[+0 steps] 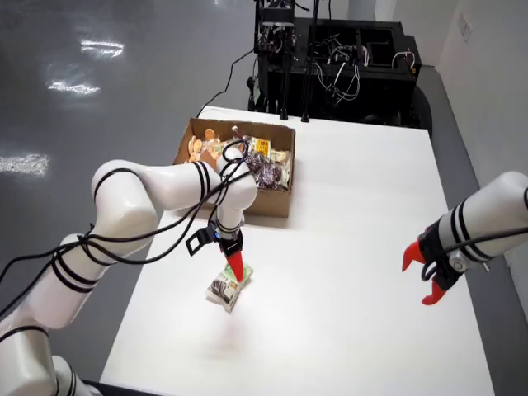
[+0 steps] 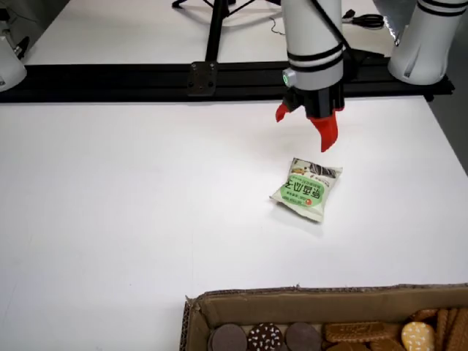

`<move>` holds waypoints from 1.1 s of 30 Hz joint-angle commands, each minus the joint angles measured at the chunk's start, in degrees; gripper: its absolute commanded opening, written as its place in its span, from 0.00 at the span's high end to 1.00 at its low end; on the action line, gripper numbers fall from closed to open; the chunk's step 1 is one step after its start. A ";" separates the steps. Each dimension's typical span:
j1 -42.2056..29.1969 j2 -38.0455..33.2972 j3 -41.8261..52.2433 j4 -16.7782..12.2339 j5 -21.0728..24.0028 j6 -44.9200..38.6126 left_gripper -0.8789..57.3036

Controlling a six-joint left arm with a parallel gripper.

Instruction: Grasp a snack and put it in the bin.

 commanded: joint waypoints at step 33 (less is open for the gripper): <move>2.83 16.73 -12.05 -0.77 -0.17 0.08 0.01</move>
